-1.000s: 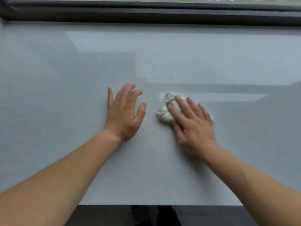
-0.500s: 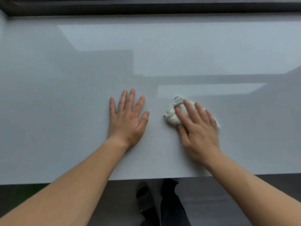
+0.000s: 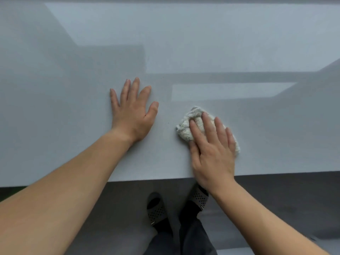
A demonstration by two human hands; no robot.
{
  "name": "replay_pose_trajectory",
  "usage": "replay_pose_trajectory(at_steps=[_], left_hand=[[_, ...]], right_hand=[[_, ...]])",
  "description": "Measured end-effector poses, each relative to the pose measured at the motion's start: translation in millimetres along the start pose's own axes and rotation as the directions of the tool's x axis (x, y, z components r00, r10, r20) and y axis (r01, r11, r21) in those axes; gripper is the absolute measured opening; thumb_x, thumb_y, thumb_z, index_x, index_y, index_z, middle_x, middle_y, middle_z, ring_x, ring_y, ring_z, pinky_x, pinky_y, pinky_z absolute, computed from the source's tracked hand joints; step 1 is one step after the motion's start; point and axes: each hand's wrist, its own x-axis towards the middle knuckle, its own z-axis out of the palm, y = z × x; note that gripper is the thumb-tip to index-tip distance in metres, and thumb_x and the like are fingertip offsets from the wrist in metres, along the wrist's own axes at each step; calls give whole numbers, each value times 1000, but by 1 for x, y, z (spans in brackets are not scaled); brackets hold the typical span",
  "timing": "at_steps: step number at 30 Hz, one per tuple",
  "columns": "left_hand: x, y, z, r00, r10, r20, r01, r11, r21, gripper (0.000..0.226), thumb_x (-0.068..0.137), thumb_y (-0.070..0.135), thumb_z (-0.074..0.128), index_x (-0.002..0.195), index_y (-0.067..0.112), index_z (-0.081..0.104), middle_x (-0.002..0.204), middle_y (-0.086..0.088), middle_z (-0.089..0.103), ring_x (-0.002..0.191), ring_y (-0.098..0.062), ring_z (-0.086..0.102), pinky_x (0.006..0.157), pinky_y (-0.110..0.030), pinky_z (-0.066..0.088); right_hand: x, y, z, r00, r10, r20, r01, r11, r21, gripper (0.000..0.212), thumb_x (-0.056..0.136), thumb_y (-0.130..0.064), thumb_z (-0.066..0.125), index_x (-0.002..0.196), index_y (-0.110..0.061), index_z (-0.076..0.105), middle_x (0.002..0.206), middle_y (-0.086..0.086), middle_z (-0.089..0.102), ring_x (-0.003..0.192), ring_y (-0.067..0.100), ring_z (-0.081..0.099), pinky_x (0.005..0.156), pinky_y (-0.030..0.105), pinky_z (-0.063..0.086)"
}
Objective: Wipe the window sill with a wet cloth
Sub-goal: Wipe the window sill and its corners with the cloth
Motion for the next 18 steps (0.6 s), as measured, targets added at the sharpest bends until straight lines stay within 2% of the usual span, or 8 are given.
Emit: replay_pose_trajectory(at_steps=[3,7,9,11,13,14,15,18], left_hand=[[2,19,5,998,5,-65,-8,998,-55,65,90,48,28,149,22,34,165,-8,13,152,-21,3,119,-53,-10],[14,47,12,992,58,-111,-74,987,-141,60,91,41,32,146,20,40,164,-8,18,152,-22,7,121,-47,-7],[21,58,15,992,37,-118,-57,984,-168,60,91,41,31,147,22,39,164,-5,18,152,-20,7,121,-48,-7],[27,65,20,995,6,-103,-19,992,-121,61,93,44,28,152,27,30,165,-2,13,152,-18,3,121,-50,-9],[28,68,25,996,-7,-84,6,1000,-14,63,95,48,23,155,30,18,166,-1,7,152,-18,-2,120,-52,-9],[27,69,27,997,-8,-75,10,999,30,63,95,50,22,156,31,15,166,-1,5,152,-19,-4,120,-53,-8],[26,70,28,998,-7,-65,11,998,58,64,95,52,21,156,31,14,166,-1,3,152,-19,-5,120,-53,-8],[25,74,28,999,-13,-48,18,995,100,66,94,54,19,156,31,16,166,-1,1,152,-19,-6,120,-54,-8]], right_hand=[[-28,-7,4,982,-176,62,177,984,-11,52,99,-41,39,151,-38,34,164,-3,21,151,28,15,121,47,14],[-23,39,-11,879,-454,147,460,888,-9,52,99,-41,42,150,-38,36,163,-6,22,152,25,15,121,48,16],[5,75,-18,925,-368,100,374,926,-57,51,98,-43,41,149,-39,37,162,-5,26,150,26,21,121,48,15],[41,103,-25,992,-127,20,128,990,-56,52,98,-44,36,150,-37,35,162,-2,27,148,31,23,121,49,10],[62,105,-24,993,115,-18,-115,993,-29,53,98,-44,32,151,-34,34,163,-1,22,149,34,19,121,51,6],[62,97,-21,988,150,-35,-152,988,-34,54,98,-43,33,151,-33,34,164,0,21,149,35,18,121,52,6],[54,87,-18,993,110,-44,-112,993,-41,55,97,-41,35,151,-31,35,163,2,22,149,36,18,121,53,9],[19,83,-19,972,-229,50,231,972,-43,55,97,-40,41,151,-32,37,162,1,25,150,33,19,120,52,13]])
